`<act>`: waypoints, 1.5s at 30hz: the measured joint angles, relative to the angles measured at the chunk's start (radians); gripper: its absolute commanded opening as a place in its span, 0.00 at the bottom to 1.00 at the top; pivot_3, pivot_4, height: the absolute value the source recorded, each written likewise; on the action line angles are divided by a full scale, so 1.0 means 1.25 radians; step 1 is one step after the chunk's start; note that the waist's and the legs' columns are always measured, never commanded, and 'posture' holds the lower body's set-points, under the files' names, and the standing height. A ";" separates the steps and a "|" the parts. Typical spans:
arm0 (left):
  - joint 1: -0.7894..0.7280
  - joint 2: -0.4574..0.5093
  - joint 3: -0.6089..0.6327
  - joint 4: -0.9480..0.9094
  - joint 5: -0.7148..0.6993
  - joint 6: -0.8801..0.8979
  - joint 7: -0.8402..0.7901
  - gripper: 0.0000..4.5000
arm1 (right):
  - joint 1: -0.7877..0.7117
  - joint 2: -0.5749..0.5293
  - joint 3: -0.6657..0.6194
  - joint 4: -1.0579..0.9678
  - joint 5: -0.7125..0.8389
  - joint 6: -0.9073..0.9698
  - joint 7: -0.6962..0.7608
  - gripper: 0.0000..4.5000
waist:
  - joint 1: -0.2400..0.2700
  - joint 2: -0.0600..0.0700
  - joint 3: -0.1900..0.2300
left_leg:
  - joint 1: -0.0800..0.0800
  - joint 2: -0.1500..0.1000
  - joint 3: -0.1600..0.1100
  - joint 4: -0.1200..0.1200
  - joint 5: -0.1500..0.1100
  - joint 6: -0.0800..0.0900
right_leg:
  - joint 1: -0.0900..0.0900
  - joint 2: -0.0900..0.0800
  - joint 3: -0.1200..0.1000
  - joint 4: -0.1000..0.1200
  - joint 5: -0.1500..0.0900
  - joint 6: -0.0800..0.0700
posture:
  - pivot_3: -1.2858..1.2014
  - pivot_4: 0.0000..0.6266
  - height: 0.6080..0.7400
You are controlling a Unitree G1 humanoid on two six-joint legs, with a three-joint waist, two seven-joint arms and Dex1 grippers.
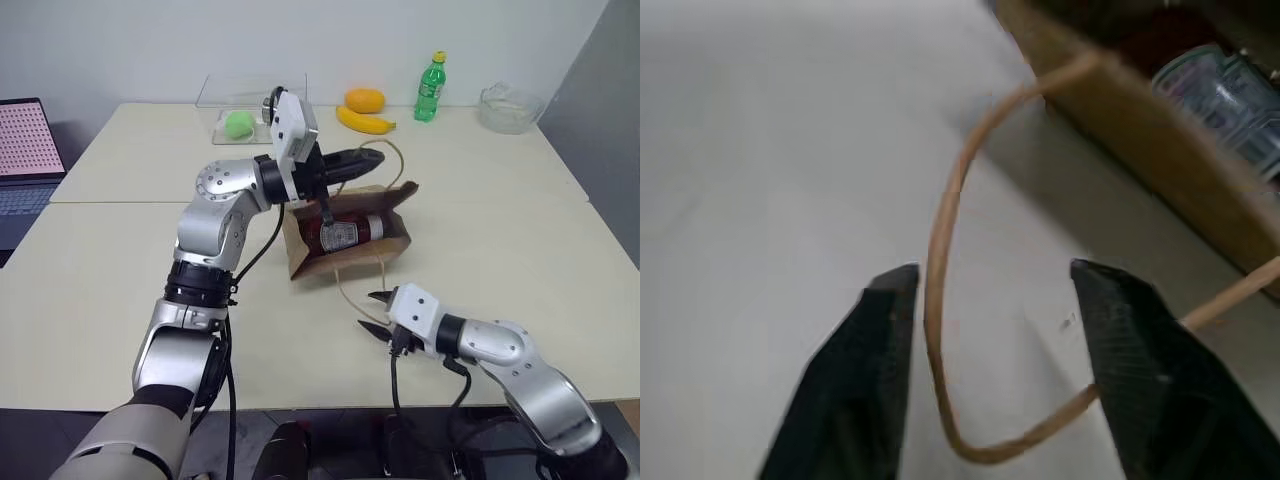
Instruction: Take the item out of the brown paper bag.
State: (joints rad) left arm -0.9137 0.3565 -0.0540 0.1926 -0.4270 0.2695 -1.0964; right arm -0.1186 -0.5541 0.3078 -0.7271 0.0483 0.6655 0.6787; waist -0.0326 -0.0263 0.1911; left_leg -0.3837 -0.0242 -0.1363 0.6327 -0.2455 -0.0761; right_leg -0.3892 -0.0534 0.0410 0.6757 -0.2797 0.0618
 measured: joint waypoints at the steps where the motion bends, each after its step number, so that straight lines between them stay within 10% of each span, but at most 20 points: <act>1: 0.005 0.000 -0.001 -0.015 -0.003 0.011 -0.004 0.00 | 0.013 -0.020 -0.016 -0.028 0.019 0.014 0.012 0.69 | 0.000 0.000 0.000 | 0.000 0.000 0.000 0.000 0.000 0.000 | 0.000 0.000 0.000 0.000 0.000 0.000 | 0.52 0.24 1.00; 12: 0.047 0.009 -0.016 -0.092 -0.034 0.084 -0.021 0.00 | -0.107 -0.092 -0.216 -0.154 0.245 0.196 0.061 0.69 | -0.007 0.000 0.000 | 0.002 0.001 0.001 0.001 0.000 0.000 | 0.001 0.000 0.001 0.001 0.000 0.000 | 0.52 0.24 1.00; 21: 0.042 0.008 0.003 -0.080 -0.035 0.077 -0.003 0.00 | -0.331 -0.049 0.012 0.160 0.061 0.060 -0.030 0.69 | -0.004 0.000 0.000 | 0.000 0.000 0.001 0.000 0.000 0.000 | -0.001 0.000 0.000 0.000 0.000 0.000 | 0.52 0.24 1.00; 27: 0.034 0.012 0.016 -0.060 -0.034 0.057 -0.003 0.00 | -0.430 0.019 0.093 0.356 -0.049 -0.037 -0.057 1.00 | -0.007 0.000 0.000 | 0.000 0.000 0.001 0.000 0.000 0.000 | -0.001 0.000 0.000 0.001 0.000 0.000 | 0.52 0.24 1.00; 45: -0.007 0.010 0.039 -0.005 -0.033 0.047 0.027 0.00 | -0.577 0.065 0.283 0.598 -0.368 -0.209 0.020 1.00 | -0.020 0.000 0.000 | 0.000 0.000 0.001 0.001 0.000 0.000 | -0.002 0.000 0.000 0.002 0.000 0.000 | 0.52 0.24 1.00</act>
State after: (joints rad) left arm -0.9223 0.3689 -0.0048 0.1869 -0.4684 0.3288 -1.0622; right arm -0.8394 -0.4730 0.6619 0.0200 -0.4113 0.4038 0.7039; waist -0.0572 -0.0259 0.1912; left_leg -0.3837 -0.0238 -0.1356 0.6335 -0.2453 -0.0764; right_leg -0.3913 -0.0533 0.0414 0.6781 -0.2796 0.0615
